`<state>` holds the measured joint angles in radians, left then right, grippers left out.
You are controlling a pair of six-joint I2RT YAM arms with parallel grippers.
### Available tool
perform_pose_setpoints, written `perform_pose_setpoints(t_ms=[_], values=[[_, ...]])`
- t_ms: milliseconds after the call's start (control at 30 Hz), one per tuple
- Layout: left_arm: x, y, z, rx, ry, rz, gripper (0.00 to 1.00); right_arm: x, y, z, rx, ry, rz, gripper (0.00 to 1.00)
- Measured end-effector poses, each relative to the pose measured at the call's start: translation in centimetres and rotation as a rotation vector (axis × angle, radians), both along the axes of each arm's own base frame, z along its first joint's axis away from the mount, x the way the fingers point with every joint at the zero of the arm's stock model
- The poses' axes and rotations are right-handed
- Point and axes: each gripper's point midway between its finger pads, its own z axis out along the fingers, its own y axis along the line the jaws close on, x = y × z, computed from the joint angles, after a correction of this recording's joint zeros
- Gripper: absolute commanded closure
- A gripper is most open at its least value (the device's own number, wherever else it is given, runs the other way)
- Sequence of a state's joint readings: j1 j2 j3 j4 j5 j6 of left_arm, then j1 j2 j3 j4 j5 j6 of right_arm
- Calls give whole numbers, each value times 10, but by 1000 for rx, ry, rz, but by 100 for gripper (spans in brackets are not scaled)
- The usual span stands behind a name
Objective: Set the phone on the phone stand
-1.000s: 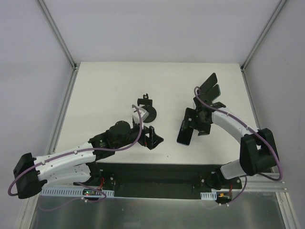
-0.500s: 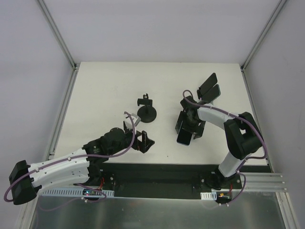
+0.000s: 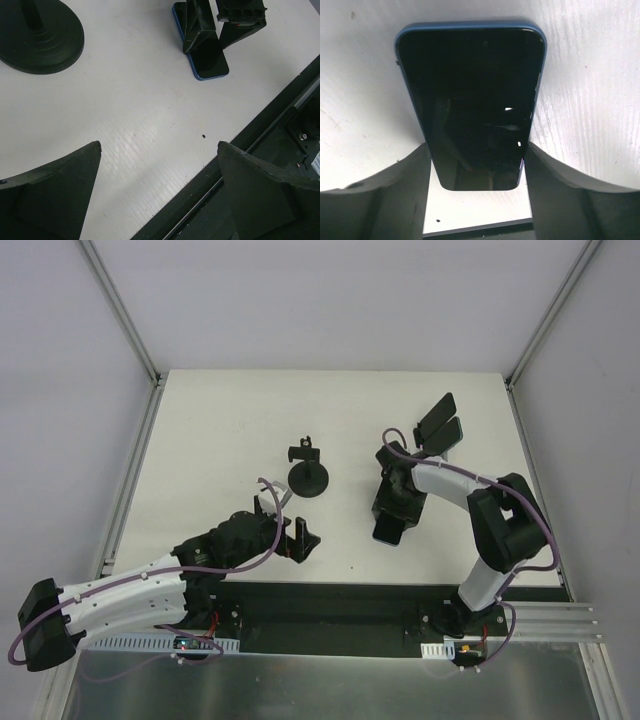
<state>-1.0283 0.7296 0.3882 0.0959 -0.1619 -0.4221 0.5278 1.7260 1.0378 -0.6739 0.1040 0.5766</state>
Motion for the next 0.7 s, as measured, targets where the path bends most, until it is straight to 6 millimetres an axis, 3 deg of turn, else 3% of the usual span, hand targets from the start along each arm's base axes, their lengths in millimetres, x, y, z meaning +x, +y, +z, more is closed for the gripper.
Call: perform_pose_setpoints(t_ms=[67,100,167,433,700], values=[[1,-2,2,4,0,-4,1,0,0,0,6,-13,0,71],[1,-3,4,4,-1,-7,1,0,-1,0,9,-19,1,86],[1,-4,8,-4,-5,-11,1,0,-1,1,19,-41,3,98],[-1,-5,13,-10,8,-16,1,-3,-1,5,61,-153,66,99],[2,-34,45,-91,89,-43,1,-10,-4,10,119,-367,220,99]])
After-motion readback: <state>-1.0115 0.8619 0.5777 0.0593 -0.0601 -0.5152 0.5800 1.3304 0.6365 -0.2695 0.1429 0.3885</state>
